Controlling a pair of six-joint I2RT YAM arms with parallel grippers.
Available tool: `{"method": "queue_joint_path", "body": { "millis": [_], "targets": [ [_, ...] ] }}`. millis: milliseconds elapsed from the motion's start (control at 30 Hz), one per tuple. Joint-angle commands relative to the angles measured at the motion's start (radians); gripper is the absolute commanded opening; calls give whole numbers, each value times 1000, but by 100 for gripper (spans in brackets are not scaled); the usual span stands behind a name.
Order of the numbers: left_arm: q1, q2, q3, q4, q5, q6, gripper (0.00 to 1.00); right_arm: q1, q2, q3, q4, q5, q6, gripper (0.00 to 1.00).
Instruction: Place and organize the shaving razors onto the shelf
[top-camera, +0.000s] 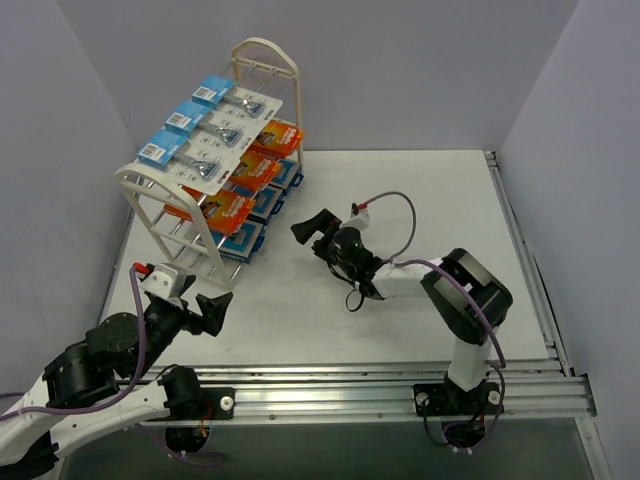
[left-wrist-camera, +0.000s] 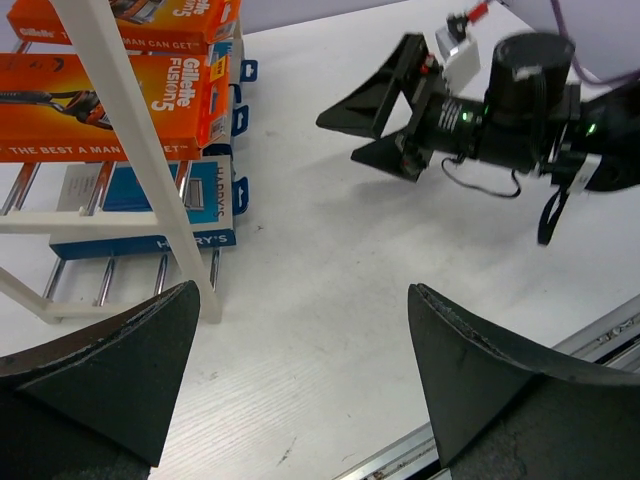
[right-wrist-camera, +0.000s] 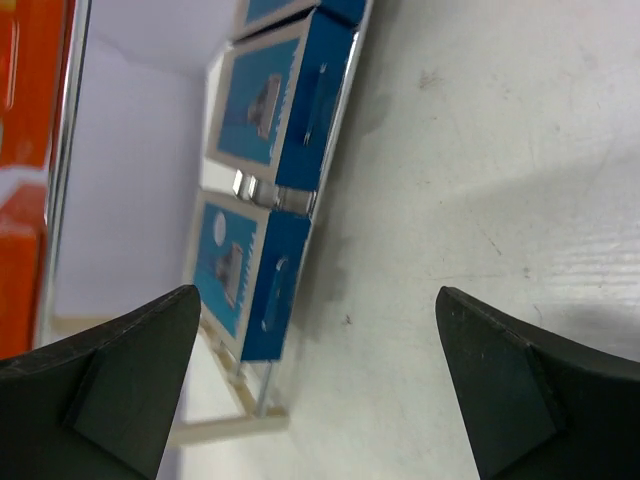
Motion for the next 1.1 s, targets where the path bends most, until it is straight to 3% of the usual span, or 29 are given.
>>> {"method": "queue_joint_path", "body": {
  "millis": [0, 33, 67, 167, 367, 500, 600, 800, 900, 1067],
  "targets": [
    [3, 22, 15, 21, -20, 18, 94, -20, -129, 199, -426, -228, -371, 100],
    [4, 24, 14, 22, -20, 19, 94, -23, -130, 265, -538, -253, -442, 100],
    [4, 22, 12, 24, -21, 21, 94, -21, -132, 332, -771, -262, -514, 100],
    [7, 16, 7, 28, -24, 26, 94, -17, -153, 521, -1096, -214, -723, 100],
    [9, 57, -5, 42, -40, 32, 94, -40, -323, 580, -1330, -6, -880, 100],
    [9, 125, 1, 56, -43, 39, 94, -85, -504, 476, -1300, 104, -878, 100],
    [10, 186, 17, 67, -43, 15, 94, -167, -627, 364, -1232, 36, -834, 100],
    [36, 352, 43, 82, -93, -43, 94, -331, -716, 224, -1171, -97, -798, 100],
    [151, 444, 70, 106, 55, -34, 94, -388, -718, 191, -1136, -161, -798, 100],
    [373, 459, 110, 157, 209, -27, 94, -414, -727, 190, -1108, -229, -820, 100]
  ]
}}
